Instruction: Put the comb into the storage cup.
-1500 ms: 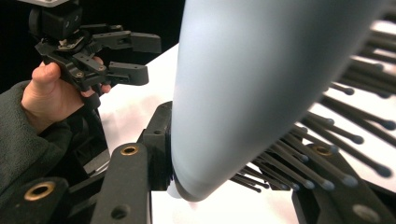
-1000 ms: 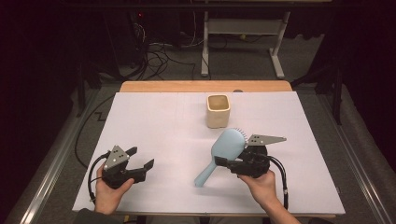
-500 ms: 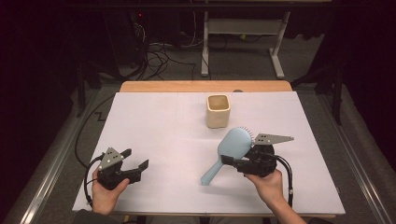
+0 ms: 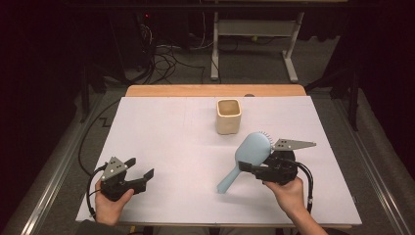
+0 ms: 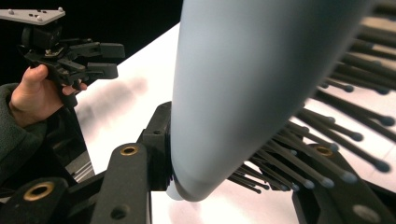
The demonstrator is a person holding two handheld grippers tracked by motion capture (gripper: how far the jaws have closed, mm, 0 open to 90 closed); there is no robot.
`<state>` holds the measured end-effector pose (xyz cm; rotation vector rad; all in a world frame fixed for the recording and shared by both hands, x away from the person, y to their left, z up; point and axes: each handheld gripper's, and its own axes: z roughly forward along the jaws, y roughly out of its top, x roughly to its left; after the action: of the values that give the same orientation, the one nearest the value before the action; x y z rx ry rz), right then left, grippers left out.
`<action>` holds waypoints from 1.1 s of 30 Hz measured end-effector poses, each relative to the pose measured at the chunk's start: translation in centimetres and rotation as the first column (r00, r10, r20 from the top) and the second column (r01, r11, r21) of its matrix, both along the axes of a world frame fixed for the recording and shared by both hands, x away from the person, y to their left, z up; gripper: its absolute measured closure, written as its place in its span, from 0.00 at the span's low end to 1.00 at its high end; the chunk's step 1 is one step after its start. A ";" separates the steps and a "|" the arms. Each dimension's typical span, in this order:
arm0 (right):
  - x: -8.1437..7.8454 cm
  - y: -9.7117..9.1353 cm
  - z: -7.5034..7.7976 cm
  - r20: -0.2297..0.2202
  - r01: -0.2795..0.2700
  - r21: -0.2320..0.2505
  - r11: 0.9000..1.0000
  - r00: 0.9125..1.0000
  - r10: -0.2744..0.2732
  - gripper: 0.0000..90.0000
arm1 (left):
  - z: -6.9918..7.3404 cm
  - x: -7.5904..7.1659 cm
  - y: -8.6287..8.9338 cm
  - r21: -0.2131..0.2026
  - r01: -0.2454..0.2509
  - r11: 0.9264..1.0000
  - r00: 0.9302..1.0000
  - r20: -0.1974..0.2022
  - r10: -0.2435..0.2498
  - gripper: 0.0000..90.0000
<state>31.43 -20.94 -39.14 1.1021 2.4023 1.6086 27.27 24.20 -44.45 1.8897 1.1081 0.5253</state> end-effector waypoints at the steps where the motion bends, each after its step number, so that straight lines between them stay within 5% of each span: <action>1: 0.0 -0.1 0.1 -0.004 0.004 0.000 1.000 1.000 -0.004 0.61 | 0.0 0.0 -0.1 0.011 0.000 1.000 1.000 0.002 0.000 0.25; 33: 0.9 -2.5 2.5 0.047 0.067 -0.064 0.996 0.997 -0.064 0.61 | -0.3 0.4 0.1 -0.015 -0.016 1.000 1.000 -0.004 0.016 0.26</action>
<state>32.36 -23.45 -36.65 1.1094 2.3471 1.5076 27.66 24.25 -44.79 1.8712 1.1275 0.5217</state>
